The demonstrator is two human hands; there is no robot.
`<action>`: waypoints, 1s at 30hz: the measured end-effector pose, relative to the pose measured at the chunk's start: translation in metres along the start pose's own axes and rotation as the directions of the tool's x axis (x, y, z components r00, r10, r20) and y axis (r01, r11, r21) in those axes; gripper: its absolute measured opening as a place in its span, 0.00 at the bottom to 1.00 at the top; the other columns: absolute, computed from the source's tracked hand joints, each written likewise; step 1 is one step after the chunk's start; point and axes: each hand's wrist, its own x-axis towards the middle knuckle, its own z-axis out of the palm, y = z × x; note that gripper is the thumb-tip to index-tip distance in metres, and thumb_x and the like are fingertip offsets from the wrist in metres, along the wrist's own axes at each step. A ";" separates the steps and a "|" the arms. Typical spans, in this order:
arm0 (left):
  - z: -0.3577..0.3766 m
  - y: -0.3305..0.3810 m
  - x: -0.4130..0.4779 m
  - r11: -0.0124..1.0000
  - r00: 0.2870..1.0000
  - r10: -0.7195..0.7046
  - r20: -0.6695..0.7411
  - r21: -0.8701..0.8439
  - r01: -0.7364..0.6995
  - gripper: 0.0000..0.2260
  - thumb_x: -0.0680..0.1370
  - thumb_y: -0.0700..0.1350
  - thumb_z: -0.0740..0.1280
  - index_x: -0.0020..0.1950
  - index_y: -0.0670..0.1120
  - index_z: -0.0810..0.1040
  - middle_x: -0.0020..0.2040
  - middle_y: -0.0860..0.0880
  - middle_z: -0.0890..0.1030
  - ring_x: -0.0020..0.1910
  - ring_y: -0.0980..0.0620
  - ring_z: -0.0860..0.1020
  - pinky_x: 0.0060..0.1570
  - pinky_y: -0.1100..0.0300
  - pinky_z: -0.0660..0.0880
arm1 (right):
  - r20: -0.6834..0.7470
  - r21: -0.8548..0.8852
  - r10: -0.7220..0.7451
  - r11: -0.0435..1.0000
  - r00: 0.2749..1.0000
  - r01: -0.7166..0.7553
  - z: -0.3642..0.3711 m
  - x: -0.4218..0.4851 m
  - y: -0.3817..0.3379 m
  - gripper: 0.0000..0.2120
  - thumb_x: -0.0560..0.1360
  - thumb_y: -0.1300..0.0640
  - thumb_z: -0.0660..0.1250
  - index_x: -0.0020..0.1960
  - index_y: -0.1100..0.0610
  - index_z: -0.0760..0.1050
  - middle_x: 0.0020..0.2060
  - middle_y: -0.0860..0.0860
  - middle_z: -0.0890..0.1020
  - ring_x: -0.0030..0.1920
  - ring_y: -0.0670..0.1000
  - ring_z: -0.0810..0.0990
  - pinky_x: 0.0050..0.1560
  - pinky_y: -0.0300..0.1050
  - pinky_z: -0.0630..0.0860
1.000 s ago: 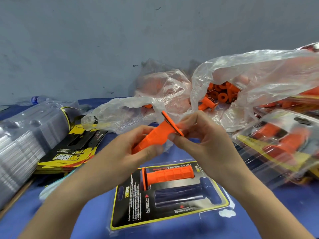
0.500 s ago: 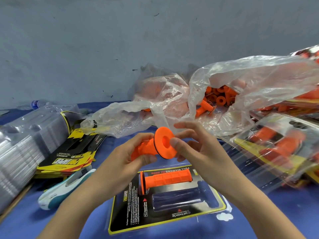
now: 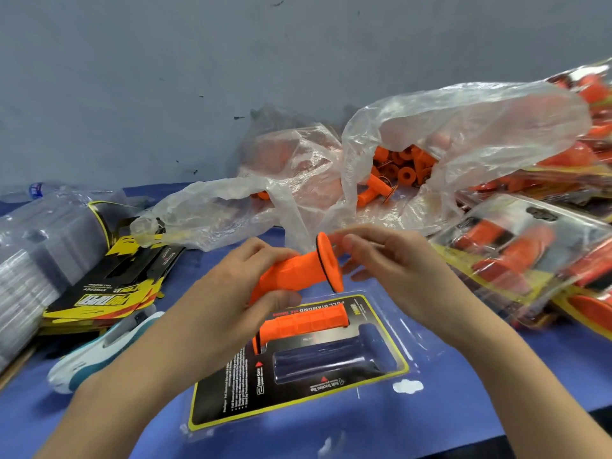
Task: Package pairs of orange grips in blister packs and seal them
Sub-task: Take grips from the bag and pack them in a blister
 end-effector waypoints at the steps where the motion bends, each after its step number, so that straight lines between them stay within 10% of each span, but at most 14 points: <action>1: 0.003 0.002 -0.001 1.000 0.999 -0.001 0.035 0.014 0.001 0.18 0.72 0.65 0.61 0.61 0.64 0.70 0.52 0.64 0.71 0.53 0.65 0.72 0.49 0.73 0.65 | -0.056 -0.044 -0.001 0.999 0.998 -0.001 -0.004 0.000 0.003 0.10 0.81 0.56 0.61 0.55 0.47 0.80 0.43 0.45 0.84 0.43 0.45 0.83 0.45 0.43 0.80; 11: 0.059 0.023 -0.009 0.932 0.977 0.067 0.200 0.336 -0.133 0.19 0.80 0.66 0.51 0.68 0.61 0.64 0.60 0.61 0.69 0.59 0.58 0.66 0.58 0.62 0.62 | -0.210 -0.216 -0.018 0.976 0.978 -0.028 -0.010 -0.002 0.021 0.12 0.81 0.55 0.62 0.63 0.46 0.74 0.44 0.45 0.82 0.40 0.53 0.82 0.45 0.56 0.77; 25: 0.073 0.018 -0.010 0.935 0.965 0.035 0.259 0.333 -0.123 0.20 0.80 0.66 0.52 0.68 0.60 0.67 0.59 0.60 0.67 0.58 0.60 0.64 0.52 0.67 0.59 | -0.247 -0.253 -0.054 0.967 0.967 -0.011 -0.006 -0.009 0.024 0.14 0.81 0.55 0.60 0.65 0.46 0.73 0.45 0.42 0.81 0.42 0.45 0.80 0.42 0.36 0.74; 30: 0.057 0.021 -0.014 0.966 0.980 0.008 0.201 0.252 -0.059 0.25 0.76 0.68 0.48 0.67 0.61 0.70 0.57 0.62 0.70 0.55 0.62 0.66 0.53 0.68 0.62 | -0.514 -0.347 -0.256 0.935 0.819 0.074 0.005 -0.042 0.016 0.12 0.81 0.56 0.59 0.63 0.47 0.72 0.48 0.37 0.78 0.50 0.42 0.77 0.48 0.33 0.71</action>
